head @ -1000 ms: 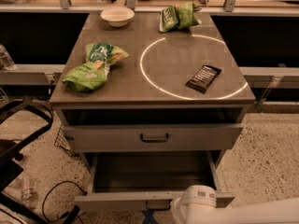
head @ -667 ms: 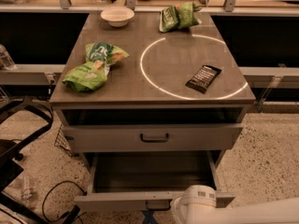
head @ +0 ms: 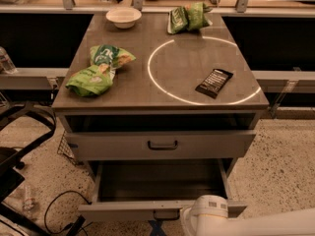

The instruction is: Close middle drawer

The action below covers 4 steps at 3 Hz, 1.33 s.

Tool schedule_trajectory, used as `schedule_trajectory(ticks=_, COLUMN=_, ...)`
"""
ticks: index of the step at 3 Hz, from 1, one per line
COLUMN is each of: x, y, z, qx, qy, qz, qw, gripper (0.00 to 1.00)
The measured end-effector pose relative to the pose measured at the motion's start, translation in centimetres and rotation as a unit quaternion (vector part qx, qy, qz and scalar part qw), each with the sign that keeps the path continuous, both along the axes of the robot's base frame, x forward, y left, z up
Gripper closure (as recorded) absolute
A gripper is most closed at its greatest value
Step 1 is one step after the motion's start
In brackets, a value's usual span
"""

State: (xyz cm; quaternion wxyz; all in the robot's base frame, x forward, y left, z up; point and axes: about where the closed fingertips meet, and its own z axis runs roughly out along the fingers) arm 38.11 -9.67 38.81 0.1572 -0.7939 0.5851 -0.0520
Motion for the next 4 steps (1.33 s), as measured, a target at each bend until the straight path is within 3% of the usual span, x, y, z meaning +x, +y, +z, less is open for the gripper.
schedule_trajectory(ticks=1, x=-0.39, y=-0.65, z=-0.11, qx=0.0, qy=0.0, qz=0.0, qw=1.0, gripper=0.0)
schedule_trajectory(ticks=2, x=-0.39, y=-0.65, z=-0.11, qx=0.0, qy=0.0, qz=0.0, qw=1.0, gripper=0.0)
schedule_trajectory(ticks=4, x=-0.47, y=-0.59, z=-0.22, qx=0.0, qy=0.001, qz=0.001, qw=1.0, gripper=0.41)
